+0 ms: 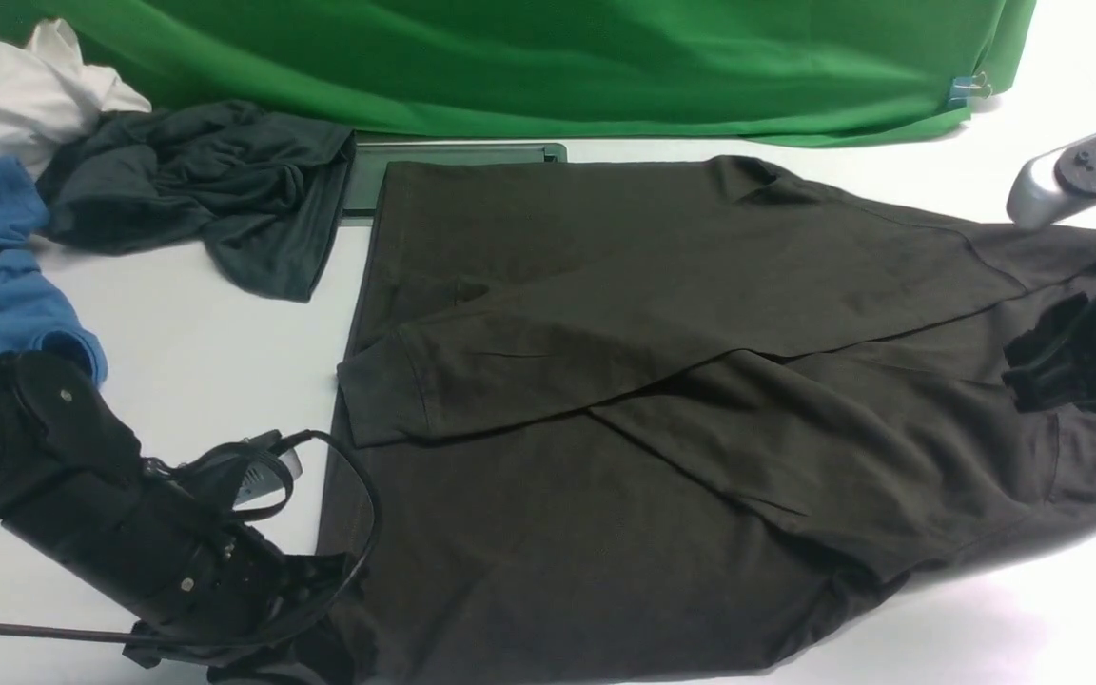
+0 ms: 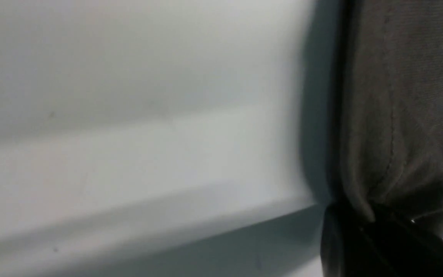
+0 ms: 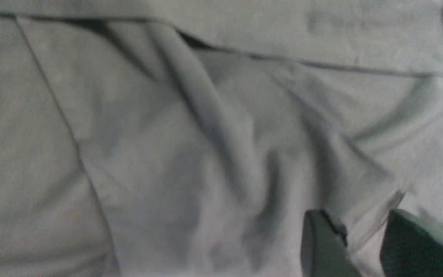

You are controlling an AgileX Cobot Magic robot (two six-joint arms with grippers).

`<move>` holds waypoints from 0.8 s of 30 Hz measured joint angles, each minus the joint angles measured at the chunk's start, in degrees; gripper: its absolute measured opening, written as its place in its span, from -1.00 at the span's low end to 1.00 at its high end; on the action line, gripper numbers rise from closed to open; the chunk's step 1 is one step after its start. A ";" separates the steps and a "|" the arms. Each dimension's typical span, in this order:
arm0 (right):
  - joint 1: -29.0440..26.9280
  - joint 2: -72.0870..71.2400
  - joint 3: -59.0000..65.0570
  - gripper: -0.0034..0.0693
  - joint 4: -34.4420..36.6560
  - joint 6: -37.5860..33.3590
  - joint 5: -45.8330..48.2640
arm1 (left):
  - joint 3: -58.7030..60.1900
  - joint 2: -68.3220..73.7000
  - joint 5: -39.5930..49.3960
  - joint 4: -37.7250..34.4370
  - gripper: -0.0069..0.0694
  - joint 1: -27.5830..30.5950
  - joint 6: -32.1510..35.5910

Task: Fold a long-sleeved shirt on a white desktop.
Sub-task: 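Grasp the near edge of the shirt at its hem and shoulder corners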

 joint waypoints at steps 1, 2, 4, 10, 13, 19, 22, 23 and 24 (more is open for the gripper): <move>0.00 0.00 0.00 -0.22 0.00 0.00 0.97 | 0.15 -0.35 -0.41 0.00 -0.74 0.00 0.45; 0.00 0.00 0.22 -0.22 0.00 0.00 2.21 | 0.26 -0.84 -1.12 0.07 -0.75 0.00 0.73; 0.00 0.00 0.99 -0.22 0.00 0.00 3.92 | 0.47 -2.51 -2.04 0.79 -0.75 0.12 0.82; 0.00 -0.05 6.39 -0.22 -10.52 2.76 9.34 | 0.53 -14.08 -1.09 0.97 -0.75 4.82 0.95; 0.00 -0.05 7.55 -0.22 -16.31 5.16 11.35 | 0.53 -18.45 -0.20 1.49 -0.75 7.97 0.45; 0.00 0.88 8.03 -0.22 -18.97 -1.45 11.93 | 0.58 -23.84 -0.04 5.70 -0.75 10.34 -2.85; 0.00 3.28 8.05 -0.22 -19.15 -6.53 10.26 | 0.58 -24.09 -0.04 5.83 -0.75 10.34 -3.22; 0.00 4.36 8.05 -0.22 -19.21 -8.82 9.27 | 0.58 -24.09 -0.04 5.83 -0.75 10.34 -3.28; 0.00 6.17 8.05 -0.22 -19.03 -12.91 7.48 | 0.58 -24.09 -0.04 5.83 -0.75 10.34 -3.41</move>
